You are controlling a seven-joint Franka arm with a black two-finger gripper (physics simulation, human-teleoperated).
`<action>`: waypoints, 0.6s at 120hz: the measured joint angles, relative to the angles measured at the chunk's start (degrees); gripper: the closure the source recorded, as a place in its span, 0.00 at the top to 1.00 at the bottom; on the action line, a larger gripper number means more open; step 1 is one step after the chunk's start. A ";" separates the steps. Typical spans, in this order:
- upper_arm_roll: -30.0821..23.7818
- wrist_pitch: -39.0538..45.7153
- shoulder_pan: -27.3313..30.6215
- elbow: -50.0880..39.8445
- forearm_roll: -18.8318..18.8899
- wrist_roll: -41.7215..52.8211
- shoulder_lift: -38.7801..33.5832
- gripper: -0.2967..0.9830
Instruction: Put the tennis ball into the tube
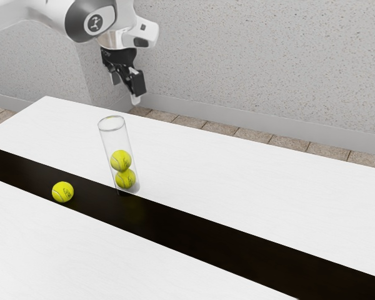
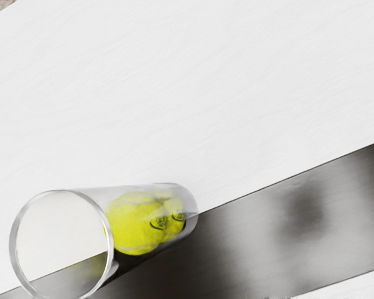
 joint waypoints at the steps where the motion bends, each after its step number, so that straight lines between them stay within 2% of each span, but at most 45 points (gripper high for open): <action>1: 0.02 0.01 0.00 -0.01 0.01 0.10 0.01 0.77; 15: 0.19 -0.59 0.69 -1.80 0.13 1.37 0.30 0.77; 29: 0.29 -1.41 6.57 -8.59 -0.29 2.92 -2.62 0.77; 43: 0.92 -1.74 9.90 -13.72 -0.56 4.06 -2.55 0.77; 56: 5.40 0.47 9.28 -17.83 -3.08 4.90 -2.27 0.77; 72: 9.06 8.35 11.48 -21.68 -4.67 5.63 0.84 0.77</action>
